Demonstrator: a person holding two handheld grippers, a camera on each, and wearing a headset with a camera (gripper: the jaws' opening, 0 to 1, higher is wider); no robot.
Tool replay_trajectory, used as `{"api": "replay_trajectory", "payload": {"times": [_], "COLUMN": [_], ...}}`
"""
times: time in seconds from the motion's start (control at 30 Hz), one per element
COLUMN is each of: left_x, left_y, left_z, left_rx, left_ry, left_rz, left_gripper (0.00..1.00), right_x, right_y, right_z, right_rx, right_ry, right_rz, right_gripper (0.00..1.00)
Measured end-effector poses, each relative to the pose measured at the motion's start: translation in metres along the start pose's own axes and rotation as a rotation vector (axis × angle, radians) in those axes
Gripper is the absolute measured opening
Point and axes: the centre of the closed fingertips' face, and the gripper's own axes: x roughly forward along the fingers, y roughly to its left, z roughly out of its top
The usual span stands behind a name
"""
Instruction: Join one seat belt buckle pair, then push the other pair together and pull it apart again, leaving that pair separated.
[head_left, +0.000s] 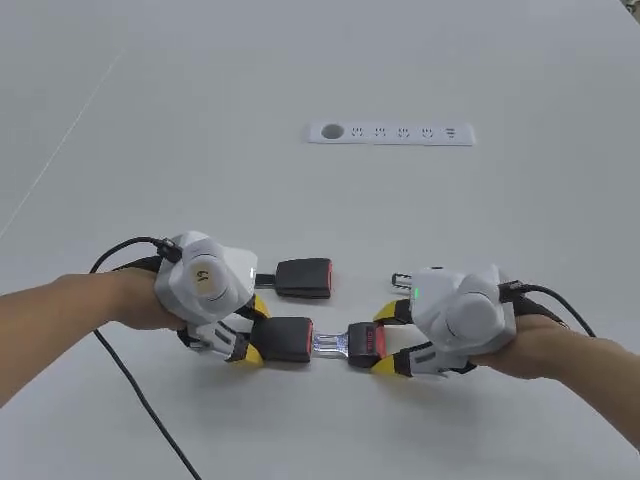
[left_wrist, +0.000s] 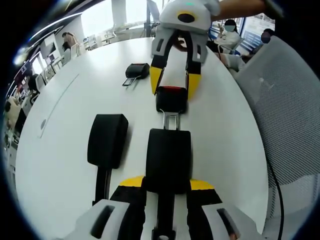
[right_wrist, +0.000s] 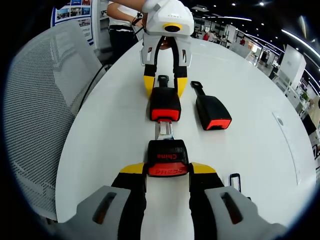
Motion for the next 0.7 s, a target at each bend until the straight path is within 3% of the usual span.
{"api": "replay_trajectory", "payload": {"times": [0.7], "left_x": [0.001], "left_y": [0.002], "left_z": [-0.001], "left_rx": [-0.005], "left_ry": [-0.002], "left_rz": [0.0], "left_gripper": [0.32], "right_x": [0.01], "right_y": [0.001], "right_z": [0.014], "right_rx": [0.009], "right_ry": [-0.022], "right_rz": [-0.011], "right_gripper": [0.31]}}
